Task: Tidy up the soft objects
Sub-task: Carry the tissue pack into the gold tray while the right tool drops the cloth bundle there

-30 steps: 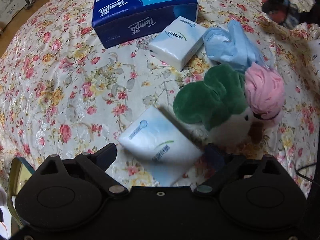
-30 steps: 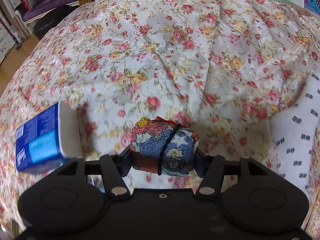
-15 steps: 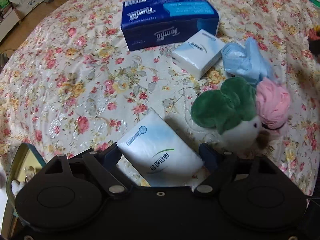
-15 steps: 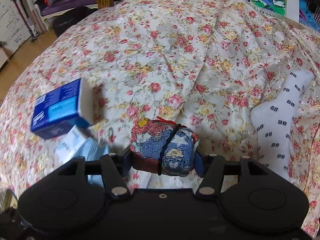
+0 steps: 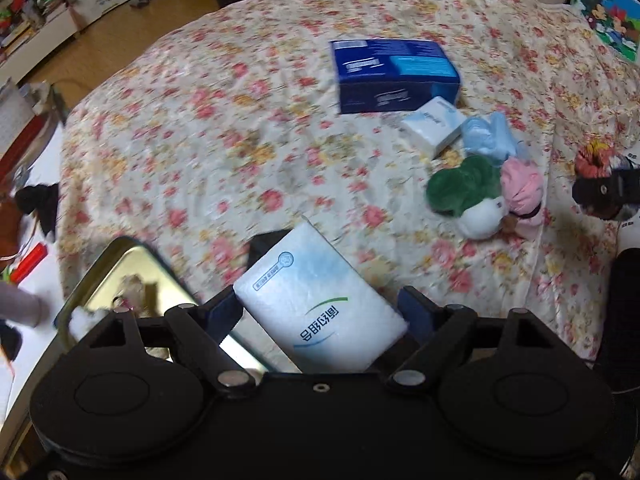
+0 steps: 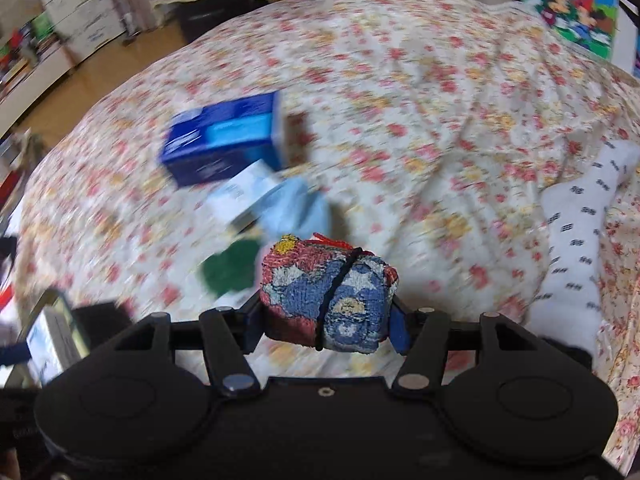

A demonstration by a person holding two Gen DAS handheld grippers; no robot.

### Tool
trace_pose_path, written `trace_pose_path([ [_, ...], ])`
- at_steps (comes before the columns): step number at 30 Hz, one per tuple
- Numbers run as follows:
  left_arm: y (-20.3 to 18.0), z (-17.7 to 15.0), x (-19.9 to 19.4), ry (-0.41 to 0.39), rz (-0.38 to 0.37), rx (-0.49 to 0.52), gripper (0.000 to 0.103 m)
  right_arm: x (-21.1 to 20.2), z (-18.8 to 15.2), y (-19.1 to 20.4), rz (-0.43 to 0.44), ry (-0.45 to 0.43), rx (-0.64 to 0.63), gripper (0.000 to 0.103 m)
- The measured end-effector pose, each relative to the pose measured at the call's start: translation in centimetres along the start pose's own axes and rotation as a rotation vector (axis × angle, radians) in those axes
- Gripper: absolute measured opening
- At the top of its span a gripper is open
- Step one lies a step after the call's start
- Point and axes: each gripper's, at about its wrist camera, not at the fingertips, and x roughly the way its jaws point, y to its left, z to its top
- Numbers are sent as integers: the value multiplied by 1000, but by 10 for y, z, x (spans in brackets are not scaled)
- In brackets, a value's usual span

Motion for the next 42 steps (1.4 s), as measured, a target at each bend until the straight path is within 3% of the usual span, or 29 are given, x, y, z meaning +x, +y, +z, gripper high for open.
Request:
trace_pose_path([
  [10,87,-51,-8,17,35,-150,80,-40,-60,100,127,4,-215,58],
  [18,160,-77,13,36,100,-337,80,-66,-108,176,170,-28,-381,58],
  [23,197,-90,31,57,114,-441,80,-60,-124,212,223,19,-431,58],
  [35,210,-113,82,137,135,-425,81,-13,-131,265,188,121,-470,58],
  [42,206,-110,84,95,223,-361,82,13,-126,285,148,137,-490,58],
])
